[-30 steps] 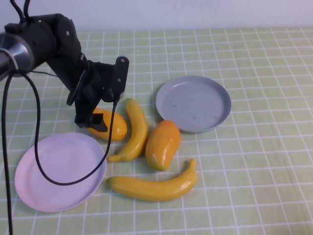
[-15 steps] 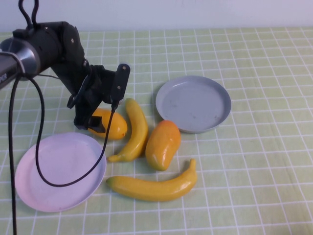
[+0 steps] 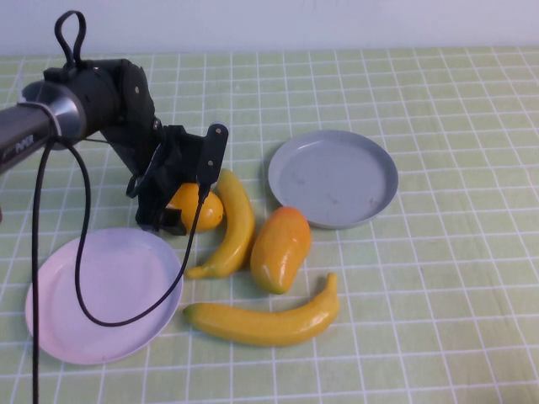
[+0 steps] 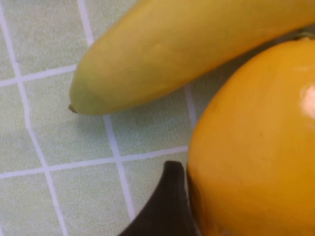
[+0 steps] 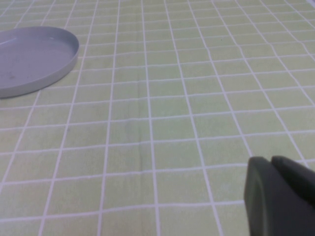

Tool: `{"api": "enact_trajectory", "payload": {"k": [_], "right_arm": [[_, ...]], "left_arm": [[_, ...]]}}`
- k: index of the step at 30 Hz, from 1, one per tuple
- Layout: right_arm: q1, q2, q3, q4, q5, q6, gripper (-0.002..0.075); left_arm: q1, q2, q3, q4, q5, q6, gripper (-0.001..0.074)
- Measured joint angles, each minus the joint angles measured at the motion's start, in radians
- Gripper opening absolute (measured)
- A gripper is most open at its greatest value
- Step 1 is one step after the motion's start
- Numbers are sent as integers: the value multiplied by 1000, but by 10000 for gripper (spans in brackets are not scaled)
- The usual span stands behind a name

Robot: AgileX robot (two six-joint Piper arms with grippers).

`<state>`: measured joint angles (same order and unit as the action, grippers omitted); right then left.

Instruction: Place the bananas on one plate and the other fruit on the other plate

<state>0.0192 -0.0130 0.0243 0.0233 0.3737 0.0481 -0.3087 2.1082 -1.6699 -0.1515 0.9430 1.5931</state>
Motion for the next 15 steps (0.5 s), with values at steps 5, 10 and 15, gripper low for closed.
{"api": "enact_trajectory", "payload": {"k": [5, 10, 15], "right_arm": [[0, 0, 0, 0, 0, 0, -17], [0, 0, 0, 0, 0, 0, -17], [0, 0, 0, 0, 0, 0, -17]], "left_arm": [[0, 2, 0, 0, -1, 0, 542], [0, 2, 0, 0, 7, 0, 542], [0, -33, 2, -28, 48, -48, 542]]}}
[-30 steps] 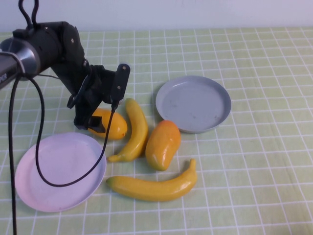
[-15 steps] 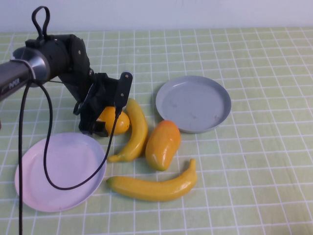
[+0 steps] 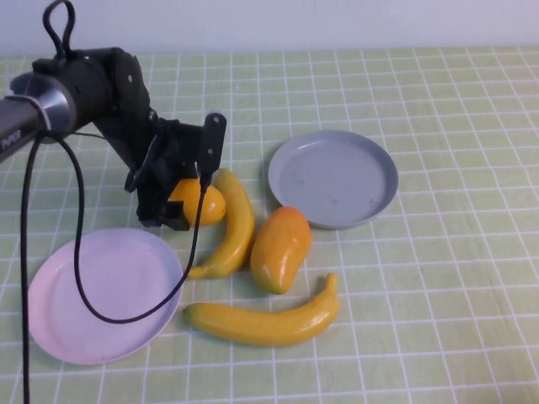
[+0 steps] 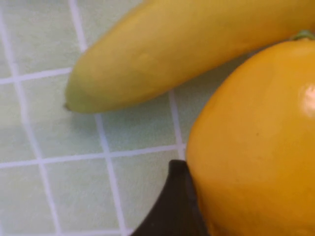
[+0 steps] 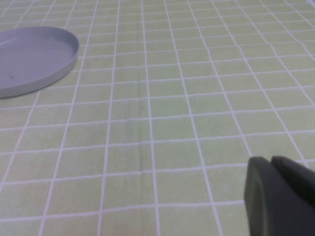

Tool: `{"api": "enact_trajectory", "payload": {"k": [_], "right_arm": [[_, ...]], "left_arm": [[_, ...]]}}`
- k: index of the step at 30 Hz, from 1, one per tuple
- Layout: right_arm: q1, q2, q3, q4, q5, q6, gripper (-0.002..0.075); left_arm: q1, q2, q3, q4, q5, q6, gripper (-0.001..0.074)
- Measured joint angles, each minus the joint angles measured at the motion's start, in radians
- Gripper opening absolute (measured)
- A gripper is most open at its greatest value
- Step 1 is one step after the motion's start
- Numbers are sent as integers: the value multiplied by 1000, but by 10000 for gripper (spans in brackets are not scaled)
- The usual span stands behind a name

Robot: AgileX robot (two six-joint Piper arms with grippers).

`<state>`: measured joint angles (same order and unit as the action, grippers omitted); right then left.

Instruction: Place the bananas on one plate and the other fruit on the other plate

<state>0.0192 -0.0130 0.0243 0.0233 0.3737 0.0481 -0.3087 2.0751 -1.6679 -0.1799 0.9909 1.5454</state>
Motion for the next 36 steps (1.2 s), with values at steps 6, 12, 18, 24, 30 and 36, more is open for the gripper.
{"api": "enact_trajectory", "payload": {"k": [6, 12, 18, 24, 30, 36], "right_arm": [[0, 0, 0, 0, 0, 0, -17], [0, 0, 0, 0, 0, 0, -17], [0, 0, 0, 0, 0, 0, -17], [0, 0, 0, 0, 0, 0, -17], [0, 0, 0, 0, 0, 0, -17], [0, 0, 0, 0, 0, 0, -17]], "left_arm": [[0, -168, 0, -19, 5, -272, 542], [0, -401, 26, -19, -50, -592, 542], [0, -579, 99, -15, 5, -907, 542], [0, -591, 276, 34, 181, -1066, 542], [0, -591, 555, 180, 3, -1233, 542], [0, -587, 698, 309, -161, -1443, 542]]}}
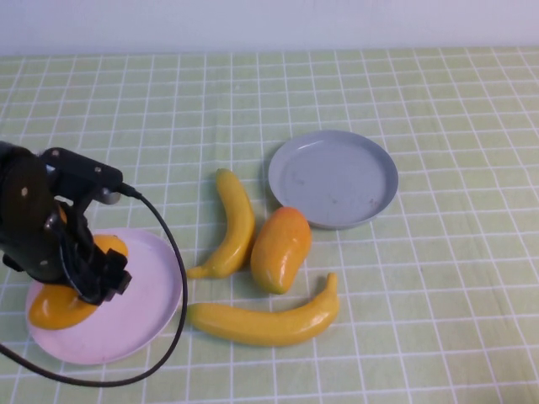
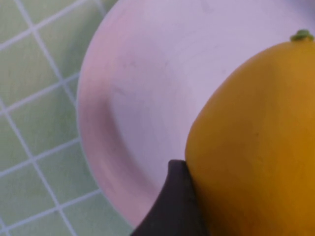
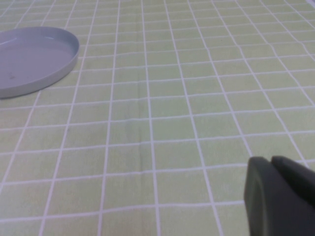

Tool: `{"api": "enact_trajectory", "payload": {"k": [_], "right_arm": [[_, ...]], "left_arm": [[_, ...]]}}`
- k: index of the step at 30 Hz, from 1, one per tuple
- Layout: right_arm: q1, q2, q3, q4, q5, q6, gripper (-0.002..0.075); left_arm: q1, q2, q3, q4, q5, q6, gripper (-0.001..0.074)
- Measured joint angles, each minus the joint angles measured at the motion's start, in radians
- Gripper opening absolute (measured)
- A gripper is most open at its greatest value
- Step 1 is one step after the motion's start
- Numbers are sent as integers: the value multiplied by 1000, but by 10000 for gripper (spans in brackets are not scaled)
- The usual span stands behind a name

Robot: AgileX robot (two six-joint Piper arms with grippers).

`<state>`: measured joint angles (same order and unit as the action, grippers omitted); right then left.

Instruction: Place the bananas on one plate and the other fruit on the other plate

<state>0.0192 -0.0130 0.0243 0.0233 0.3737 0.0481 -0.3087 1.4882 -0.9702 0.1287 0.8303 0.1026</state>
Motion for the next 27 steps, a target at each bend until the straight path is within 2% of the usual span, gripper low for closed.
{"api": "enact_trajectory", "payload": {"k": [4, 14, 19, 27], "right_arm": [[0, 0, 0, 0, 0, 0, -17], [0, 0, 0, 0, 0, 0, -17], [0, 0, 0, 0, 0, 0, -17], [0, 0, 0, 0, 0, 0, -17]], "left_arm": [[0, 37, 6, 77, -18, -108, 542], [40, 123, 6, 93, -31, -152, 542], [47, 123, 6, 110, -29, -209, 657], [47, 99, -36, 149, 31, -267, 668]]}}
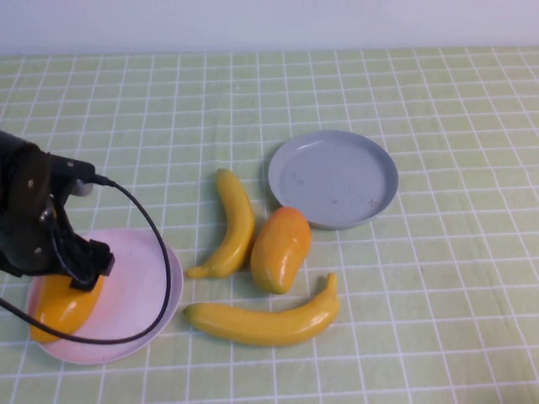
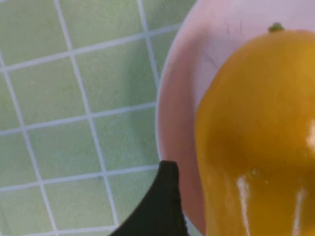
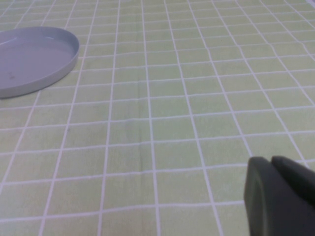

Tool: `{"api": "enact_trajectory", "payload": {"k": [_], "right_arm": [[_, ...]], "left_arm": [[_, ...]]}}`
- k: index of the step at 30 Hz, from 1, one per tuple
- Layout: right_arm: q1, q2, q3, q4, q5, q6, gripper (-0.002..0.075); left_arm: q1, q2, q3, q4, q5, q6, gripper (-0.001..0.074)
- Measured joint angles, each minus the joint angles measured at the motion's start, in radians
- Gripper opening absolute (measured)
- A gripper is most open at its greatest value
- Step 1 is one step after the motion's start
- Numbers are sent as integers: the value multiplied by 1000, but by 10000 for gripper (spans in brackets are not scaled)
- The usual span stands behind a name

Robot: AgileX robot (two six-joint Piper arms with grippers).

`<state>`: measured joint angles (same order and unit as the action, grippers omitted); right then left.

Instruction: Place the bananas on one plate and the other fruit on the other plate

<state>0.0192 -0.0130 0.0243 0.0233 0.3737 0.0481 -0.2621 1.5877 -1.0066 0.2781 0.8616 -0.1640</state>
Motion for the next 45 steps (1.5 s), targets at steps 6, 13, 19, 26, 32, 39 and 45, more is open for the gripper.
{"api": "enact_trajectory", "payload": {"k": [6, 13, 19, 26, 32, 39, 45], "right_arm": [[0, 0, 0, 0, 0, 0, -17], [0, 0, 0, 0, 0, 0, -17], [0, 0, 0, 0, 0, 0, -17], [0, 0, 0, 0, 0, 0, -17], [0, 0, 0, 0, 0, 0, -17], [0, 0, 0, 0, 0, 0, -17], [0, 0, 0, 0, 0, 0, -17]], "left_arm": [[-29, -36, -123, -113, 75, 35, 668], [-245, -32, -161, -146, -54, 49, 668], [-384, 77, -263, -150, -122, 5, 668], [-465, 275, -478, -150, -61, -1, 669], [-477, 401, -582, -144, 39, -1, 669], [-477, 468, -596, -103, 44, -2, 669], [-477, 489, -596, -97, 21, -2, 669]]}}
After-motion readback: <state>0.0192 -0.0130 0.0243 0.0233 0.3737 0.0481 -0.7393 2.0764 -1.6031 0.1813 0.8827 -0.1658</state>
